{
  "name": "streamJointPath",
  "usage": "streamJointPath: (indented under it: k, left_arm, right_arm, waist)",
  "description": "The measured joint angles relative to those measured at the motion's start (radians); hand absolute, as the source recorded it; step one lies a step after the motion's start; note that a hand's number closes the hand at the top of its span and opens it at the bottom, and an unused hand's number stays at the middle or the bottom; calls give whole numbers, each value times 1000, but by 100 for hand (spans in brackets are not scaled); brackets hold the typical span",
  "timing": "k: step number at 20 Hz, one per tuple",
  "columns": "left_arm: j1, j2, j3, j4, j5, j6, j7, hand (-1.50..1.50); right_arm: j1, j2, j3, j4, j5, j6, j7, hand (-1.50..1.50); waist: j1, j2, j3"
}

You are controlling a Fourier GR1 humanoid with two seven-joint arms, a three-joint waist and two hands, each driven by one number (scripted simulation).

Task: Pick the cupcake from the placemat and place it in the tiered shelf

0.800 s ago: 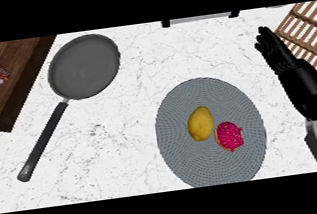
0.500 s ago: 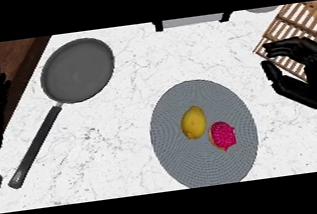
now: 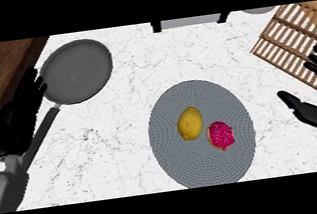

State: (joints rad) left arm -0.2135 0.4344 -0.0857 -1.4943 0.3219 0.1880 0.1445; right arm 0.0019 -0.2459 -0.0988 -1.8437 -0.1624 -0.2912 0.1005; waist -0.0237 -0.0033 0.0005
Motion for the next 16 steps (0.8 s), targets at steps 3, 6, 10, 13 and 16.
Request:
streamJointPath:
  k: [3, 6, 10, 13, 16]
  left_arm:
    - [-17, -18, -5, 6, -4, -6, 11, 0]
    - [-25, -19, -3, 5, -3, -12, 21, 0]
    - [-36, -24, -3, 12, -4, -16, 19, 0]
    - [-41, -31, -16, 5, -11, -15, 26, 0]
    - [-47, -40, -28, 7, -19, -17, 24, 0]
  right_arm:
    - [33, -47, 28, -114, 9, 34, 98, -150]
    - [44, -120, 85, -201, 44, 67, 263, -150]
    - [51, -271, 168, -260, 130, 158, 465, -150]
    - [35, -409, 216, -278, 237, 241, 590, -150]
    - [-26, -498, 278, -303, 325, 311, 752, -150]
  waist:
    - [5, 0, -1]
    - [10, 0, -3]
    - [17, 1, -7]
    - [31, 2, -10]
    - [46, 5, -10]
